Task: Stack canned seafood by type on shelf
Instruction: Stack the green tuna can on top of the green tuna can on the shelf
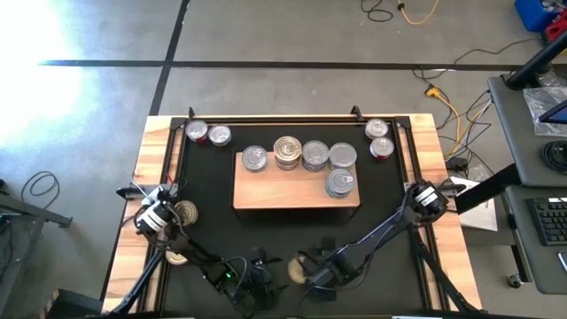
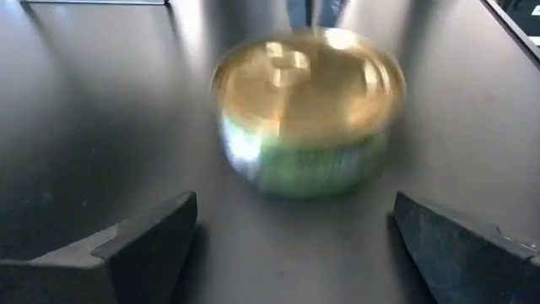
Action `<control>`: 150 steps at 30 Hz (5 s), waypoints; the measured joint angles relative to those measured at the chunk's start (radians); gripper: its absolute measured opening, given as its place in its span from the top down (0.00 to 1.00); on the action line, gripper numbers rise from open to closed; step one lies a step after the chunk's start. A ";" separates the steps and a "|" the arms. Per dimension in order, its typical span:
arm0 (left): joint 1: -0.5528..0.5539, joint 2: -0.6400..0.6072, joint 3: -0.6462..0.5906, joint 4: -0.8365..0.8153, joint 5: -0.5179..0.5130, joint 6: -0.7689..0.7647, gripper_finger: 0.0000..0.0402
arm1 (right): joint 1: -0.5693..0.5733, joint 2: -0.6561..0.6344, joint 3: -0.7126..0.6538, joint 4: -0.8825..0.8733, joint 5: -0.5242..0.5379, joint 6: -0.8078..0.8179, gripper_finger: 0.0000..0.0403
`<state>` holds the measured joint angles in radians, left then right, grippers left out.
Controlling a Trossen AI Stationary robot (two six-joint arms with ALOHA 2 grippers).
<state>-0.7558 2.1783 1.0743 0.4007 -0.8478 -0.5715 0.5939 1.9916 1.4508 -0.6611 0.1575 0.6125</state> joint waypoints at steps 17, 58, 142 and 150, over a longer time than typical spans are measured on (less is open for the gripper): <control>0.052 0.060 0.107 -0.001 0.001 0.089 0.04 | -0.023 0.000 -0.001 0.082 0.011 -0.003 0.97; 0.094 -0.028 0.086 0.026 0.046 0.093 0.11 | -0.019 -0.077 0.006 -0.014 0.011 0.068 0.97; 1.190 -1.008 -0.081 -0.931 1.044 0.702 0.10 | -0.853 0.061 0.783 -0.062 -0.314 -0.928 0.97; 1.164 -0.996 -0.082 -0.942 1.031 0.711 0.10 | -0.834 0.062 0.726 -0.067 -0.314 -0.927 0.97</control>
<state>0.4084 1.1821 0.9920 -0.5416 0.1834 0.1395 -0.2405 2.0537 2.1768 -0.7286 -0.1566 -0.3141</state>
